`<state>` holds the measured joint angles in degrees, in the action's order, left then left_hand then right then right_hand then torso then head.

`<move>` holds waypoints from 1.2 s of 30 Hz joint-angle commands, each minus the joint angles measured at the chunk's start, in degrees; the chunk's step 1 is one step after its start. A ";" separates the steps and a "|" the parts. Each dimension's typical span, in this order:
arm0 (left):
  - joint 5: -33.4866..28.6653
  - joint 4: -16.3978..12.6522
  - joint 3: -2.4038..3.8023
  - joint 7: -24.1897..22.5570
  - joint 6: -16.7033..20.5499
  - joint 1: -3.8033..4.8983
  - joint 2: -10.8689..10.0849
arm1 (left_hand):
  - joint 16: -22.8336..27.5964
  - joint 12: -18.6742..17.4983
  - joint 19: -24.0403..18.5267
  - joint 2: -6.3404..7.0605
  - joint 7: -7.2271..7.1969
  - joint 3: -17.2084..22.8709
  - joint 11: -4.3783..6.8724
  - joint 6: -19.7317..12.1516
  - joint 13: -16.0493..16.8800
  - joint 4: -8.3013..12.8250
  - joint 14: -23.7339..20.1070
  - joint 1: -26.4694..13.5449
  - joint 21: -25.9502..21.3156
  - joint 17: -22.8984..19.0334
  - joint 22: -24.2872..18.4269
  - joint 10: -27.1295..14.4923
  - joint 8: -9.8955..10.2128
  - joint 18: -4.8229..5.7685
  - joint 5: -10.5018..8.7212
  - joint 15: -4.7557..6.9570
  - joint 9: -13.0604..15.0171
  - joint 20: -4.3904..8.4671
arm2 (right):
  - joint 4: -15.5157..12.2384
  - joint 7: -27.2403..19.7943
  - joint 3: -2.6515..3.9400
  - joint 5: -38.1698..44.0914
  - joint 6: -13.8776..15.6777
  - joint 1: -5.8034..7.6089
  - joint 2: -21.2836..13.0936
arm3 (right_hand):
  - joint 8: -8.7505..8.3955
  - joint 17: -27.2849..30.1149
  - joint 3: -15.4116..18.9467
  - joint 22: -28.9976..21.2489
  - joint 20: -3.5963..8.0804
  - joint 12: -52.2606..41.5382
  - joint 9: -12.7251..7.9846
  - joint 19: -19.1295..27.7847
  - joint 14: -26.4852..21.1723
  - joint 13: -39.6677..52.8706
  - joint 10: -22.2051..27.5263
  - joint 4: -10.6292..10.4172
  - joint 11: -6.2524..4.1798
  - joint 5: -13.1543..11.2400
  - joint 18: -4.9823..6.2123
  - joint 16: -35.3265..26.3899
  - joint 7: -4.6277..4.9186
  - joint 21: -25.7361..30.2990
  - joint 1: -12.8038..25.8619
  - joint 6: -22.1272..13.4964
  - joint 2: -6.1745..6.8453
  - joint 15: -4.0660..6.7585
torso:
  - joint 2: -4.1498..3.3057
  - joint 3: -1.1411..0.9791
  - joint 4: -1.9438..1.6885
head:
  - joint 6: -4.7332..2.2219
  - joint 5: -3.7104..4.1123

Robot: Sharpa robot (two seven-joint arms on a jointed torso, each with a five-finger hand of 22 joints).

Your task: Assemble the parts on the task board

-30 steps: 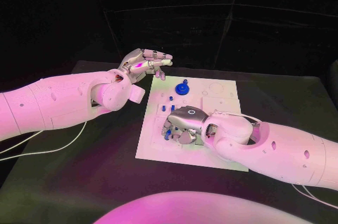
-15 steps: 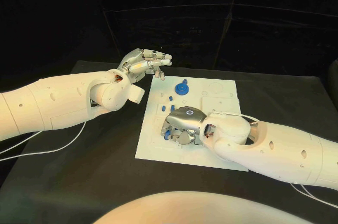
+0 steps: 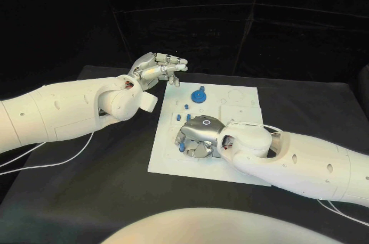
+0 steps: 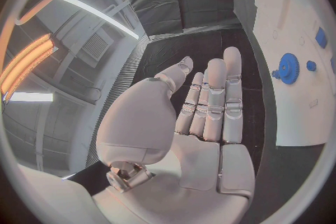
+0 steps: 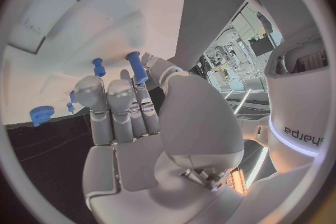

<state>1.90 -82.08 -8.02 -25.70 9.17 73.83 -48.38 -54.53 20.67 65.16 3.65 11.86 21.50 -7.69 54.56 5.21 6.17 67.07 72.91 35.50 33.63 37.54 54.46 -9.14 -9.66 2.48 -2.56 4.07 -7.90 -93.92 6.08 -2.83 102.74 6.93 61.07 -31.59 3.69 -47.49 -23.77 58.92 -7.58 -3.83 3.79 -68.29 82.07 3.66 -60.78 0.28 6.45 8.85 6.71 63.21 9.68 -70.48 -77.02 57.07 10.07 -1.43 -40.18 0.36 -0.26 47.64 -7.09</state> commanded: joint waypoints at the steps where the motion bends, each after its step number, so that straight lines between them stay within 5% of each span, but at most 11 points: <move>1: -0.19 -0.08 0.05 -0.10 -0.68 0.06 -0.04 | -0.19 0.31 0.13 -0.57 -0.04 -0.38 0.05 -0.56 0.08 -0.09 -0.37 0.19 -0.25 -0.06 -0.06 -0.36 -0.27 -0.81 0.29 0.04 -0.02 -0.20 | -0.18 0.13 0.00 0.75 1.19 0.06 -0.07 | 0.06 0.08 0.32 -0.09 0.12 -0.35 0.07 0.40 -0.27 0.06 0.30 0.03 -0.01 0.33 0.39 -0.34 0.07 0.24 0.46 -0.40 -0.26 0.07 | 0.02 -0.01 0.00 | 0.01 0.06; 6: -0.19 -0.05 0.05 -0.07 -0.70 0.06 -0.05 | -0.19 0.31 0.13 -0.57 -0.04 -0.38 0.05 -0.56 0.08 -0.09 -0.37 0.19 -0.25 -0.06 -0.06 -0.36 -0.27 -0.81 0.29 0.04 -0.02 -0.20 | -0.52 -0.25 -0.01 0.75 3.75 0.01 -0.46 | 0.08 0.39 2.76 -0.60 0.03 -0.96 0.11 0.47 -0.33 0.11 1.15 -0.19 0.05 0.34 0.45 -0.44 0.11 0.74 0.66 -0.54 -0.38 0.03 | 0.03 -0.04 0.04 | -0.08 0.14; 14: -0.19 0.02 0.05 0.01 -0.78 0.06 -0.09 | -0.22 0.38 0.14 -0.57 -0.01 -0.50 0.02 -0.65 0.07 -0.07 -0.40 0.21 -0.28 -0.11 -0.10 -0.47 -0.31 -0.81 0.29 0.03 -0.02 -0.20 | -2.50 -2.46 -0.01 -1.62 13.92 -0.13 -3.41 | 0.02 7.50 13.81 -7.24 -0.57 -2.70 0.07 4.69 -3.13 0.23 7.26 -1.87 0.72 0.73 1.68 -5.11 -0.11 6.12 -1.01 -6.04 -1.74 -0.61 | 0.08 -0.08 0.14 | -0.72 0.69; 17: -0.19 0.03 0.04 0.09 -0.82 0.06 -0.15 | -0.22 0.38 0.14 -0.57 -0.01 -0.50 0.02 -0.65 0.07 -0.07 -0.40 0.21 -0.28 -0.11 -0.10 -0.47 -0.31 -0.81 0.29 0.03 -0.02 -0.20 | -5.05 -3.32 0.07 -6.01 16.97 -0.09 -7.11 | -0.10 8.93 16.43 -8.94 -0.57 -4.51 0.03 5.82 -3.75 0.34 6.72 -2.70 0.52 0.81 1.99 -5.85 0.32 7.52 -1.94 -6.89 -2.39 -0.55 | 0.15 -0.02 0.18 | -1.19 1.36; 22: -0.19 -0.05 0.04 0.14 -0.82 0.06 -0.22 | -0.22 0.38 0.14 -0.57 -0.01 -0.50 0.02 -0.65 0.07 -0.07 -0.40 0.21 -0.28 -0.11 -0.10 -0.47 -0.31 -0.81 0.29 0.03 -0.02 -0.20 | -8.72 -2.85 0.70 -16.21 17.36 0.97 -13.95 | 0.78 5.79 18.75 -5.74 -0.41 -8.50 0.45 2.90 -1.80 0.95 1.53 -4.04 0.48 1.22 1.31 -3.00 1.44 5.17 -1.91 -5.12 -3.35 -0.42 | 0.35 0.15 0.25 | -1.95 2.85; 25: -0.19 -0.09 0.03 0.18 -0.81 0.06 -0.27 | -0.22 0.38 0.14 -0.57 -0.01 -0.50 0.02 -0.65 0.07 -0.07 -0.40 0.21 -0.28 -0.11 -0.10 -0.47 -0.31 -0.81 0.29 0.03 -0.02 -0.20 | -10.55 -1.26 0.91 -22.90 15.92 1.76 -18.64 | 2.29 1.48 19.95 -0.79 0.26 -11.96 0.95 -1.19 0.35 2.33 -5.15 -5.78 -0.98 1.96 0.39 0.25 0.32 1.40 -0.36 -2.09 -4.04 0.63 | 0.45 0.19 0.36 | -2.32 3.98; 28: -0.19 -0.15 0.03 0.19 -0.77 0.07 -0.31 | -0.22 0.39 0.15 -0.57 -0.01 -0.52 0.02 -0.67 0.07 -0.06 -0.41 0.22 -0.29 -0.13 -0.12 -0.49 -0.31 -0.81 0.29 0.03 -0.03 -0.20 | -12.08 1.69 1.00 -27.30 14.50 2.19 -23.36 | 4.24 -5.46 21.94 6.12 2.33 -17.44 1.48 -6.29 2.51 6.10 -13.56 -7.88 -3.63 4.15 -1.05 5.16 -2.00 -3.67 1.82 0.57 -4.08 2.80 | 0.62 0.25 0.68 | -2.46 5.00; 29: -0.19 -0.20 0.02 0.19 -0.76 0.07 -0.34 | -0.23 0.41 0.15 -0.57 0.00 -0.55 0.01 -0.69 0.07 -0.05 -0.42 0.23 -0.31 -0.14 -0.13 -0.52 -0.32 -0.80 0.29 0.03 -0.03 -0.20 | -12.49 3.10 1.01 -27.83 14.28 2.26 -24.57 | 4.90 -7.30 23.04 8.08 3.48 -19.18 1.55 -7.67 2.93 8.41 -14.24 -8.84 -4.22 4.71 -1.48 6.54 -2.51 -5.16 2.27 0.88 -4.22 3.47 | 0.67 0.29 0.78 | -2.51 5.29; 32: -0.19 -0.38 0.02 0.19 -0.75 0.07 -0.40 | -0.23 0.41 0.15 -0.57 0.00 -0.55 0.01 -0.69 0.07 -0.05 -0.42 0.23 -0.31 -0.14 -0.13 -0.52 -0.32 -0.80 0.29 0.03 -0.03 -0.20 | -13.52 7.48 1.00 -27.55 13.74 2.36 -27.13 | 6.24 -12.42 25.36 12.02 3.74 -23.36 1.96 -10.05 3.89 12.47 -16.09 -10.64 -4.92 7.08 -2.38 10.01 -3.40 -7.83 4.04 1.80 -3.72 4.04 | 0.72 0.32 1.06 | -2.71 6.01; 35: -0.19 -0.56 0.01 0.19 -0.73 0.07 -0.47 | -0.23 0.41 0.15 -0.57 0.00 -0.55 0.01 -0.69 0.07 -0.05 -0.42 0.23 -0.31 -0.14 -0.13 -0.52 -0.32 -0.80 0.29 0.03 -0.03 -0.20 | -14.54 12.55 0.97 -25.98 13.36 2.37 -29.28 | 9.27 -17.76 29.89 15.13 4.07 -34.93 3.14 -11.55 4.31 25.76 -14.78 -15.14 -6.01 9.98 -3.10 13.79 -3.80 -10.03 5.56 2.19 -3.54 4.89 | 0.79 0.31 1.29 | -2.81 6.70; 36: -0.19 -0.60 0.00 0.19 -0.74 0.07 -0.49 | -0.23 0.41 0.15 -0.57 0.00 -0.55 0.01 -0.69 0.07 -0.05 -0.42 0.23 -0.31 -0.14 -0.13 -0.52 -0.32 -0.80 0.29 0.03 -0.03 -0.20 | -14.70 13.38 0.96 -25.55 13.35 2.36 -29.61 | 9.33 -18.30 30.18 15.51 4.30 -36.43 3.16 -11.76 4.32 27.78 -14.60 -15.35 -5.61 9.24 -3.08 14.06 -3.97 -10.26 5.58 1.99 -3.38 4.57 | 0.80 0.32 1.31 | -2.79 6.90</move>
<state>1.90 -82.44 -8.05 -25.38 8.99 73.82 -48.83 -54.53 20.91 65.16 3.65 11.85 21.19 -7.68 54.14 5.21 6.17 67.07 72.91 35.51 33.57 37.50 54.46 -9.14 -9.66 2.48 -2.56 4.07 -7.90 -108.09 11.89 -1.87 78.70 21.00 63.37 -60.83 12.68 -65.06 5.62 73.99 -3.35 -38.25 6.80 -79.70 84.03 29.03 -75.81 -14.73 0.80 18.10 4.39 76.78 6.07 -80.46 -71.68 59.02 6.55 3.01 -39.49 0.64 0.74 44.88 -0.73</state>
